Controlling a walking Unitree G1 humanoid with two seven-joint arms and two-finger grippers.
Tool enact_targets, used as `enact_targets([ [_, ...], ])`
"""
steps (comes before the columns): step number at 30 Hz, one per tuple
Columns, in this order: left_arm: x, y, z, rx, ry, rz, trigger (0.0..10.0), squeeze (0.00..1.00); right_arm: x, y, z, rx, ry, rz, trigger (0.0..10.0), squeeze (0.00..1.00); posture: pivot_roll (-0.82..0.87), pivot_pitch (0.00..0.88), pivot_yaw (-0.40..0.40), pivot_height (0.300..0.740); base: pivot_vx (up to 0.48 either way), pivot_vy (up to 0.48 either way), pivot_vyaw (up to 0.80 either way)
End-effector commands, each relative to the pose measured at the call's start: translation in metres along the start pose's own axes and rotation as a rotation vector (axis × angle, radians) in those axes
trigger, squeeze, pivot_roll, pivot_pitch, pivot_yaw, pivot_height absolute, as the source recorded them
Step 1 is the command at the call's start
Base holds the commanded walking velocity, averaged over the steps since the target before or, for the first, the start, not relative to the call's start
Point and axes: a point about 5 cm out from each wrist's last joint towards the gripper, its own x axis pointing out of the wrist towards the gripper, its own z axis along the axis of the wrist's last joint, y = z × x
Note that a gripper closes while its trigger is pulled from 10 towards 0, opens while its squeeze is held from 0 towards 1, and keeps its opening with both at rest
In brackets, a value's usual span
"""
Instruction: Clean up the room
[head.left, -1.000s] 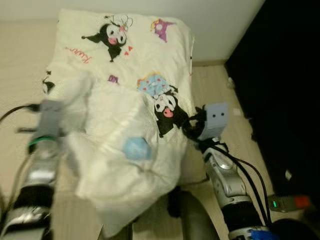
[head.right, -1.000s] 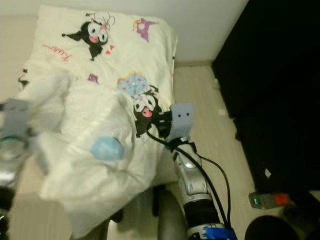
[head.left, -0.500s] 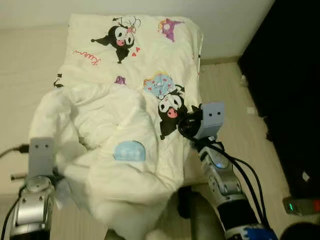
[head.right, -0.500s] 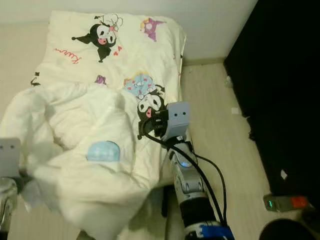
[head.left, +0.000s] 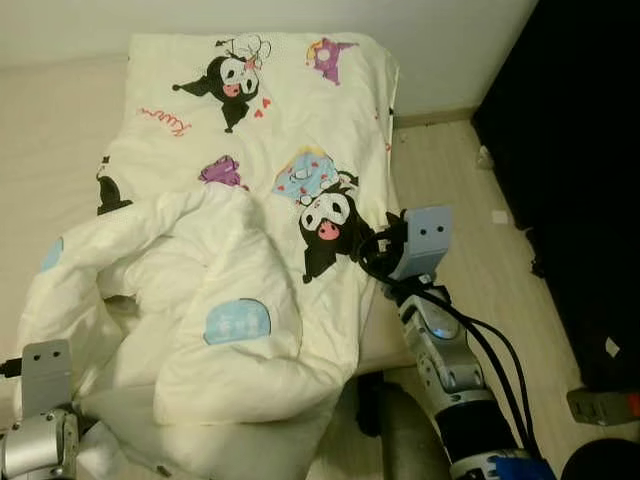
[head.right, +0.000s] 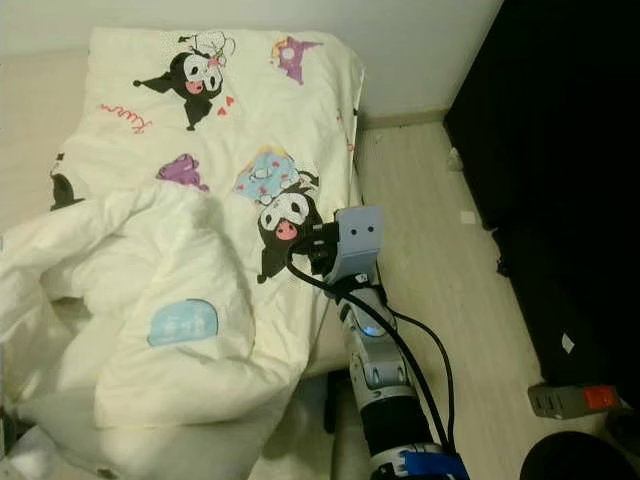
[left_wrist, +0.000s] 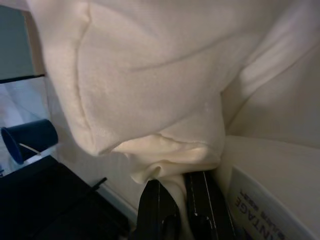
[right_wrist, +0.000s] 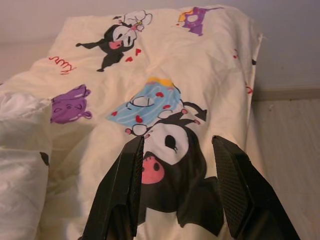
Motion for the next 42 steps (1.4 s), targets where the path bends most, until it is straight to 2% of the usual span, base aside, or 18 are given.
enact_targets([
  [1, 0.007, 0.013, -0.026, 0.038, 0.118, 0.055, 10.0, 0.11, -0.006, 0.001, -0.010, 0.005, 0.031, 0.000, 10.0, 0.00, 0.02, 0.290, 0.147, 0.740, 0.000, 0.000, 0.00],
  [2, 0.005, 0.011, -0.026, 0.051, 0.106, 0.034, 10.0, 1.00, -0.006, 0.000, -0.010, 0.003, 0.032, 0.001, 10.0, 0.00, 0.02, 0.291, 0.142, 0.740, 0.000, 0.000, 0.00],
  [10, -0.002, -0.002, -0.020, 0.065, 0.004, -0.030, 10.0, 1.00, -0.004, 0.001, -0.007, -0.011, 0.029, 0.023, 10.0, 0.00, 0.01, 0.290, 0.126, 0.740, 0.000, 0.000, 0.00],
  [13, -0.006, 0.012, -0.018, 0.077, -0.069, 0.121, 10.0, 1.00, -0.004, 0.004, -0.006, -0.008, 0.035, 0.069, 10.0, 0.00, 0.01, 0.290, 0.120, 0.740, 0.000, 0.000, 0.00],
  [16, -0.007, 0.015, -0.016, 0.086, -0.093, 0.153, 10.0, 1.00, -0.004, 0.006, -0.007, -0.003, 0.041, 0.089, 10.0, 0.00, 0.01, 0.290, 0.117, 0.740, 0.000, 0.000, 0.00],
  [17, -0.009, 0.019, -0.011, 0.073, -0.125, 0.192, 10.0, 0.00, -0.006, 0.011, -0.007, -0.010, 0.054, 0.139, 10.0, 0.00, 0.01, 0.290, 0.114, 0.740, 0.000, 0.000, 0.00],
  [20, -0.015, 0.028, 0.007, 0.071, -0.243, 0.270, 10.0, 0.00, -0.012, 0.021, -0.011, 0.010, 0.096, 0.257, 10.0, 0.00, 0.01, 0.291, 0.108, 0.740, 0.000, 0.000, 0.00],
  [23, -0.034, 0.034, 0.054, 0.055, -0.542, 0.326, 10.0, 0.00, -0.035, 0.037, -0.019, -0.012, 0.186, 0.492, 10.0, 0.00, 0.00, 0.290, 0.091, 0.740, 0.000, 0.000, 0.00],
  [28, -0.044, 0.033, 0.072, 0.030, -0.647, 0.317, 10.0, 0.00, -0.045, 0.041, -0.021, 0.003, 0.225, 0.578, 10.0, 0.00, 0.00, 0.290, 0.074, 0.740, 0.000, 0.000, 0.00],
  [30, -0.087, 0.005, 0.118, 0.029, -0.972, 0.169, 10.0, 0.00, -0.065, 0.043, -0.017, 0.077, 0.293, 0.717, 10.0, 0.00, -0.01, 0.280, 0.052, 0.740, 0.000, 0.000, 0.00],
  [31, -0.087, 0.005, 0.118, 0.029, -0.972, 0.169, 10.0, 0.00, -0.065, 0.043, -0.017, 0.077, 0.293, 0.717, 10.0, 0.00, -0.01, 0.280, 0.052, 0.740, 0.000, 0.000, 0.00],
  [33, -0.137, -0.029, 0.147, 0.084, -1.251, -0.058, 10.0, 0.00, -0.078, 0.044, -0.017, 0.209, 0.369, 0.758, 10.0, 0.00, -0.02, 0.273, 0.041, 0.740, 0.000, 0.000, 0.00],
  [34, -0.137, -0.029, 0.147, 0.084, -1.251, -0.058, 10.0, 0.00, -0.078, 0.044, -0.017, 0.209, 0.369, 0.758, 10.0, 0.00, -0.02, 0.273, 0.041, 0.740, 0.000, 0.000, 0.00],
  [36, -0.169, -0.048, 0.159, 0.165, -1.419, -0.166, 10.0, 0.00, -0.081, 0.047, -0.028, 0.406, 0.488, 0.661, 10.0, 0.00, -0.02, 0.265, 0.032, 0.740, 0.000, 0.000, 0.00],
  [37, -0.169, -0.048, 0.159, 0.165, -1.419, -0.166, 10.0, 0.00, -0.081, 0.047, -0.028, 0.406, 0.488, 0.661, 10.0, 0.00, -0.02, 0.265, 0.032, 0.740, 0.000, 0.000, 0.00],
  [40, -0.187, -0.058, 0.168, 0.200, -1.516, -0.199, 10.0, 0.00, -0.072, 0.052, -0.044, 0.705, 0.568, 0.415, 10.0, 0.00, -0.03, 0.259, 0.031, 0.740, 0.000, 0.000, 0.00],
  [41, -0.187, -0.058, 0.168, 0.200, -1.516, -0.199, 10.0, 0.00, -0.072, 0.052, -0.044, 0.705, 0.568, 0.415, 10.0, 0.00, -0.03, 0.259, 0.031, 0.740, 0.000, 0.000, 0.00],
  [42, -0.190, -0.061, 0.169, 0.203, -1.533, -0.210, 10.0, 0.00, -0.066, 0.054, -0.051, 0.806, 0.590, 0.316, 10.0, 0.00, -0.03, 0.251, 0.030, 0.740, 0.000, 0.000, 0.00],
])
